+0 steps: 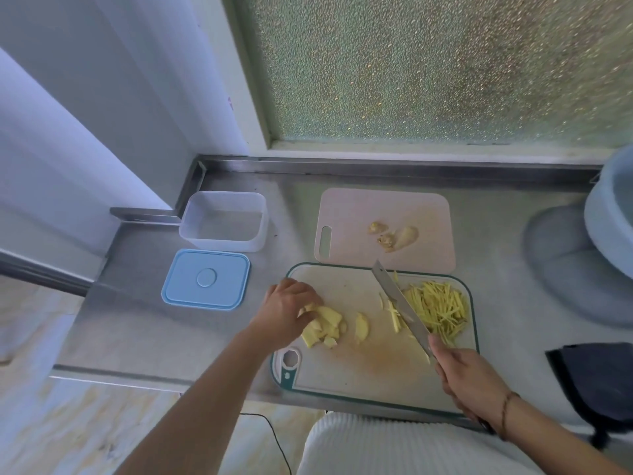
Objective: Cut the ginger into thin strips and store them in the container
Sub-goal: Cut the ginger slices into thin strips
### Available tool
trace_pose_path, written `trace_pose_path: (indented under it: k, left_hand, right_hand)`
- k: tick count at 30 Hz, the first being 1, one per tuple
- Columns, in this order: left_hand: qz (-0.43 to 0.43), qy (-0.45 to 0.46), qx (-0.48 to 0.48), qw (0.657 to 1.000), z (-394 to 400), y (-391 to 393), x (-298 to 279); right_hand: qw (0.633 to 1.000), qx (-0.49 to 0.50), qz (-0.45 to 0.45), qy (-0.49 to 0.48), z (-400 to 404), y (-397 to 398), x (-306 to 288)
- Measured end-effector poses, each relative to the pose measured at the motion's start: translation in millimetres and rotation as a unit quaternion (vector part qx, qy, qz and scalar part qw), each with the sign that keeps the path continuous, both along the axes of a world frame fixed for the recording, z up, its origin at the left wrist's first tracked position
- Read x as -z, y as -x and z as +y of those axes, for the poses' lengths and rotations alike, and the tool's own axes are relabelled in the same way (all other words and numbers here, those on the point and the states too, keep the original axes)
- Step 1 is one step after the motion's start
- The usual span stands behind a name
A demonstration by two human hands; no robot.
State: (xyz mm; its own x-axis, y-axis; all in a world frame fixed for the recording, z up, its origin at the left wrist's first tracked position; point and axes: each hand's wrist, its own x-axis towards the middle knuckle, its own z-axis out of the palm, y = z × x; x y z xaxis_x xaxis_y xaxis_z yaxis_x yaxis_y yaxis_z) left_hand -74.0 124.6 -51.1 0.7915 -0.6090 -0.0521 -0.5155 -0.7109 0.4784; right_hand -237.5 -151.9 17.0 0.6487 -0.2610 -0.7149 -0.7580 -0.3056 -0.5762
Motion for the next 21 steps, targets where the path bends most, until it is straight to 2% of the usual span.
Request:
trace_pose_path:
  k: [5,9,12,14,16,21]
  left_hand:
    - [0.001,-0.044,0.031,0.999,-19.5,6.7,-8.7]
    - [0.017,-0.123,0.060,0.990,-36.4,5.6,-16.1]
    - [0.037,-0.105,0.004,0.994,-47.1,6.0,-20.8]
    - [0.112,-0.018,-0.089,0.990,-57.4,10.0,-24.1]
    - [0.193,0.033,-0.163,0.967,-70.7,19.0,-31.9]
    - [0.199,-0.040,-0.148,0.968,-89.5,38.6,-20.5]
  right_hand:
    - [1.000,-0.010,0.002,0.004,2.9,-2.2,-1.0]
    - [1.000,-0.008,0.005,-0.001,4.0,-2.3,-2.3]
    - [1.000,-0.001,0.005,-0.006,3.1,-1.5,-2.3]
    - [1.000,0.007,0.007,-0.016,2.8,-1.0,-2.2]
    - [1.000,0.005,0.007,-0.016,3.1,-0.8,-1.8]
    - [1.000,-0.013,-0.003,0.010,2.4,0.4,1.2]
